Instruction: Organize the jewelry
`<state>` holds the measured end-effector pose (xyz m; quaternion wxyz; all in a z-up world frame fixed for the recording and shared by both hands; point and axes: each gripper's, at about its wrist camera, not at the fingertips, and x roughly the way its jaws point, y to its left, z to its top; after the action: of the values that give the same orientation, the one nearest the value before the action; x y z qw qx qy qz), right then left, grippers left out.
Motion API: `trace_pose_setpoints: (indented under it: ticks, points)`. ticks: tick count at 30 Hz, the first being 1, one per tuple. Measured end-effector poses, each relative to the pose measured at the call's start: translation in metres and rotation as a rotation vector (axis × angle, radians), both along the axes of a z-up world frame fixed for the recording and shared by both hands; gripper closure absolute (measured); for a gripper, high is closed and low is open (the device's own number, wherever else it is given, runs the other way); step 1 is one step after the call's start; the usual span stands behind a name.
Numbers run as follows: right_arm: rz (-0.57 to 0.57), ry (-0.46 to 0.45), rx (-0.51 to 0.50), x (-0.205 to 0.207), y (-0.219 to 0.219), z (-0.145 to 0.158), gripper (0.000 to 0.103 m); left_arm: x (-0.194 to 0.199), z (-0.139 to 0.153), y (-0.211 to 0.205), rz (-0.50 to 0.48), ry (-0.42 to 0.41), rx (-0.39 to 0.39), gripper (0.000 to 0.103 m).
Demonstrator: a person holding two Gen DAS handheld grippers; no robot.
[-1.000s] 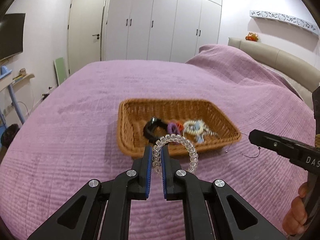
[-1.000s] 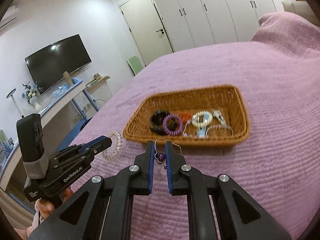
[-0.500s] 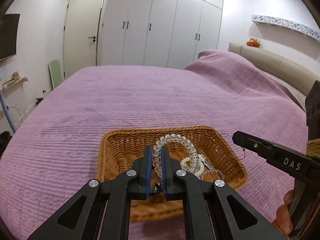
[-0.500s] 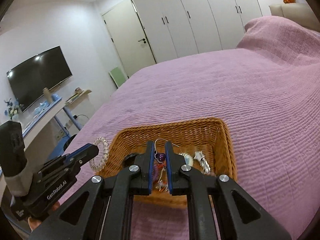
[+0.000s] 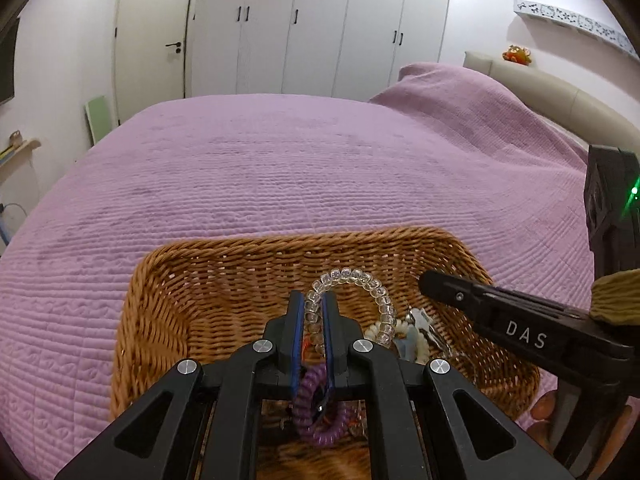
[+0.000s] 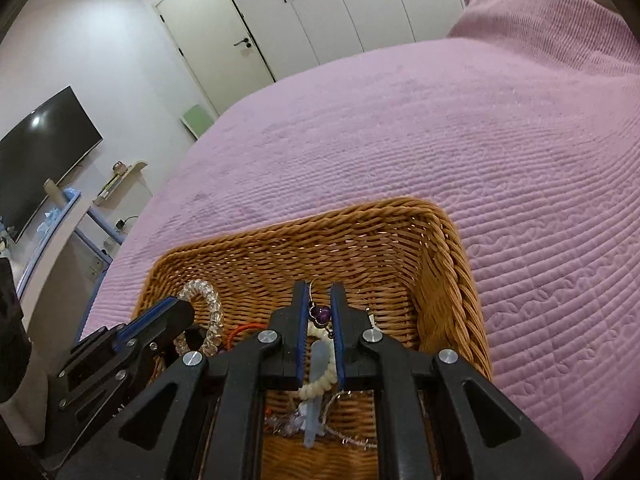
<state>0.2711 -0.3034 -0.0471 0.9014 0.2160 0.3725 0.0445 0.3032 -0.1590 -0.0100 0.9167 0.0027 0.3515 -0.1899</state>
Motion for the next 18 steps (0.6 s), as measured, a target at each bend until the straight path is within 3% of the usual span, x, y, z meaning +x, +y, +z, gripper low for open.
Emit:
trace_pose_setpoints:
  ticks: [3,4,6,7,8,16,18]
  points:
    - [0.000,0.001,-0.004,0.001,0.001,-0.001,0.086,0.003,-0.002,-0.001,-0.003,0.004,-0.012,0.090]
    - [0.013,-0.004,0.006,0.000,0.001,-0.001,0.075,0.003,-0.003,0.000,-0.011,0.013,-0.020,0.087]
    - [0.018,-0.026,0.010,-0.004,0.001,0.003,0.057,-0.003,-0.002,0.006,-0.018,0.012,-0.035,0.068]
    - [0.014,-0.039,0.002,-0.008,0.001,0.006,0.054,-0.008,0.002,0.009,-0.017,0.003,-0.042,0.063]
    - [0.016,-0.053,-0.004,-0.014,0.002,0.010,0.054,-0.013,0.005,0.011,-0.015,-0.010,-0.050,0.058]
    - [0.029,-0.165,-0.069,-0.095,0.017,0.051,0.053,-0.082,0.050,0.056,-0.026,-0.100,-0.133,0.058]
    - [0.023,-0.188,-0.100,-0.114,0.024,0.062,0.052,-0.104,0.064,0.064,-0.019,-0.123,-0.146,0.049]
